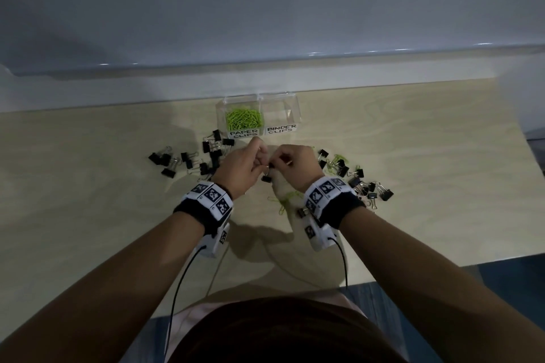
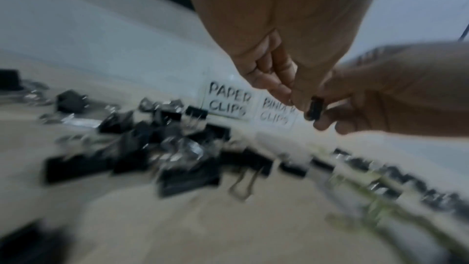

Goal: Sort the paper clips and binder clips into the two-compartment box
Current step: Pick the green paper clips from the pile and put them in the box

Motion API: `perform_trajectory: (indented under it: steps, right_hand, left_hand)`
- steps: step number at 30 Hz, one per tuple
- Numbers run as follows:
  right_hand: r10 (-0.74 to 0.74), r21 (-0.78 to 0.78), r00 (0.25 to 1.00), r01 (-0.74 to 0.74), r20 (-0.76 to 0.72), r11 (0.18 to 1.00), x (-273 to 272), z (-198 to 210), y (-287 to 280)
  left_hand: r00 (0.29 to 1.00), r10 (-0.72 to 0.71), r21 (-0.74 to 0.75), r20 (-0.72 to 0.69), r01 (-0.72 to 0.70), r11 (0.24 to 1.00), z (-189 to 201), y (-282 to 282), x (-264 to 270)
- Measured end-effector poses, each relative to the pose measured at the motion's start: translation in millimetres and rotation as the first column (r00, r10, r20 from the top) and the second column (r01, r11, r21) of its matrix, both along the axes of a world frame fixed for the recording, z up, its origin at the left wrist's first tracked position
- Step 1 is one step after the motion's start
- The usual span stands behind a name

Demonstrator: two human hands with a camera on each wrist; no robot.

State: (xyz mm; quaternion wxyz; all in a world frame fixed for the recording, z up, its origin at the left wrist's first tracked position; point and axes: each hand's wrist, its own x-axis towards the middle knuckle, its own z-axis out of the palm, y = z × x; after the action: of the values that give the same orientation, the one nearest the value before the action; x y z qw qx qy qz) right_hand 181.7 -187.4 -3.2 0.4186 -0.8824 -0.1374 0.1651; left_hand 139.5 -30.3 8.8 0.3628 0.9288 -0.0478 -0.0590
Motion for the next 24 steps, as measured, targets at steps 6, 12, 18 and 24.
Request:
perform_trajectory:
  steps: [6, 12, 18, 24]
  right_hand:
    - [-0.147, 0.474, 0.754, 0.539, -0.64, 0.697, -36, 47, -31]
    - [-0.032, 0.51, 0.64, 0.641, -0.768, 0.573, -48, 73, -48]
    - [-0.014, 0.568, 0.677, 0.629, -0.736, 0.531, -53, 78, -41]
    - [-0.091, 0.535, 0.761, 0.53, -0.642, 0.658, -52, 75, -30]
  left_hand:
    - [0.991, 0.101, -0.443, -0.088, -0.13, 0.887, 45, -19, -15]
    - [0.923, 0.095, -0.713, -0.374, -0.351, 0.606, 60, -34, -22]
    - [0.83, 0.071, -0.779, -0.553, -0.546, 0.31, 59, -45, -24]
    - [0.87, 0.125, -0.734, -0.477, -0.473, 0.488, 54, -43, -26]
